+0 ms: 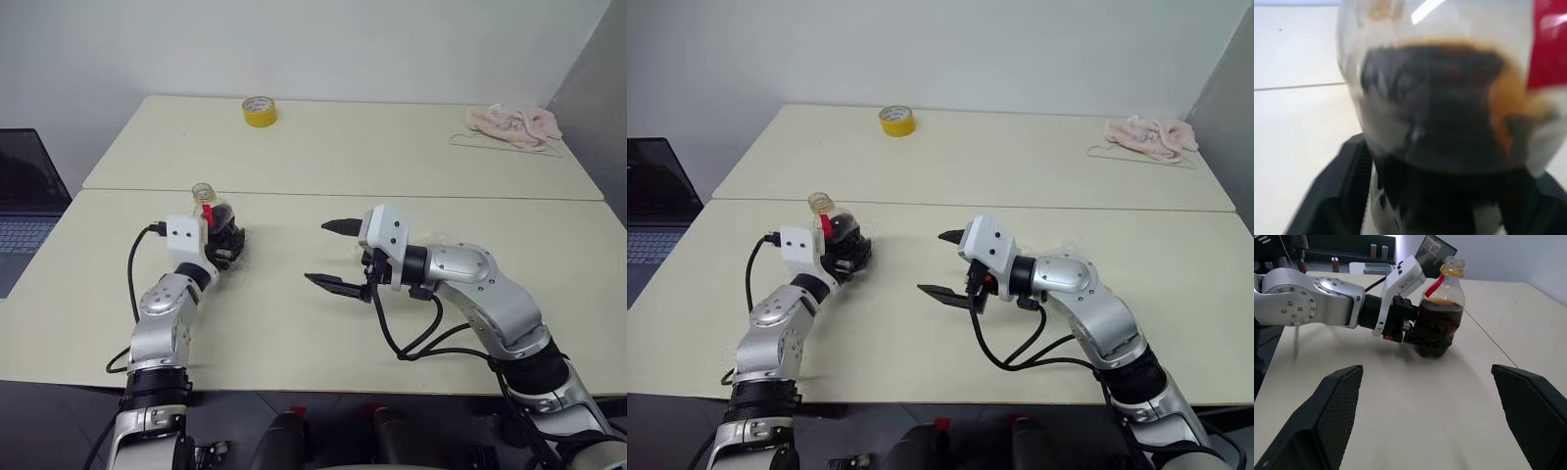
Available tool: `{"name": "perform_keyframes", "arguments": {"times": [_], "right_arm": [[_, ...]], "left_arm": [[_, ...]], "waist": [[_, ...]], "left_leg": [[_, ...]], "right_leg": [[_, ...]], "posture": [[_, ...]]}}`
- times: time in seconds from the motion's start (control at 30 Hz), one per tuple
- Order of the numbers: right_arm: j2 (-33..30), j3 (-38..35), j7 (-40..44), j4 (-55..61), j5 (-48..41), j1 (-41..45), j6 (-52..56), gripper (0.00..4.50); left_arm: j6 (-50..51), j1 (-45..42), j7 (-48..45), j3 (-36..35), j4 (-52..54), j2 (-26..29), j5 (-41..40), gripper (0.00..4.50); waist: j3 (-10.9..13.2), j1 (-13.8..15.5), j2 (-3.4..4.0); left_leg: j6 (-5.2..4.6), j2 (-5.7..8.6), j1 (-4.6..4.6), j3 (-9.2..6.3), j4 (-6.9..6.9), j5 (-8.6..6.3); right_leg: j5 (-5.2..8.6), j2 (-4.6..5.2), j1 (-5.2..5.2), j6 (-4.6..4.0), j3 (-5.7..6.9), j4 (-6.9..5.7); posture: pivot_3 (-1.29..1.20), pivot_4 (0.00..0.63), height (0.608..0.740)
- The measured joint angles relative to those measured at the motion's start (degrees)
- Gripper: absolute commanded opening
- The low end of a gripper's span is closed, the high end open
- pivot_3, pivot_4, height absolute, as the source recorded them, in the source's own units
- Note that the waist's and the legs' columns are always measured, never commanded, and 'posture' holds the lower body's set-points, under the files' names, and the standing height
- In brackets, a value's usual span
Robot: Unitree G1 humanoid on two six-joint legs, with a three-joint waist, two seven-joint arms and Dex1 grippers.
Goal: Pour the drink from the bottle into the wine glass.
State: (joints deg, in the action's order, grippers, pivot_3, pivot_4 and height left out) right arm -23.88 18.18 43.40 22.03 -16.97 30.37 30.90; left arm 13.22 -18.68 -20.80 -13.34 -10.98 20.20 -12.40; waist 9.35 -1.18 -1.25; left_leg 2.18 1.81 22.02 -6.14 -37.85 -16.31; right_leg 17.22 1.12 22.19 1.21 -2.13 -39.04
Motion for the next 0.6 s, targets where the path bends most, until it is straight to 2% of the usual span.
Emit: {"name": "perform_keyframes", "arguments": {"times": [0.17, 0.6], "right_arm": [[0.0, 0.0, 0.1, 0.2, 0.0, 0.0, 0.4, 4.50], [-3.2, -1.7, 1.7, 3.4, -2.0, -1.9, 1.2, 4.50]], "left_arm": [[-0.2, 0.9, 0.1, 0.0, 0.6, 0.0, -0.3, 4.47], [2.2, 7.8, 2.0, -1.1, 10.8, -0.1, -2.3, 4.47]], "waist": [[0.0, -0.1, 0.00], [0.0, -0.3, 0.00]], "left_leg": [[-0.01, 0.00, 0.00, 0.01, 0.00, 0.00], [-0.02, -0.01, 0.00, -0.01, 0.02, -0.01]], "right_leg": [[0.00, 0.00, 0.00, 0.00, -0.01, 0.00], [0.00, 0.00, -0.01, 0.00, -0.01, 0.01]], "posture": [[0.00, 0.150, 0.740], [0.00, 0.150, 0.740]]}}
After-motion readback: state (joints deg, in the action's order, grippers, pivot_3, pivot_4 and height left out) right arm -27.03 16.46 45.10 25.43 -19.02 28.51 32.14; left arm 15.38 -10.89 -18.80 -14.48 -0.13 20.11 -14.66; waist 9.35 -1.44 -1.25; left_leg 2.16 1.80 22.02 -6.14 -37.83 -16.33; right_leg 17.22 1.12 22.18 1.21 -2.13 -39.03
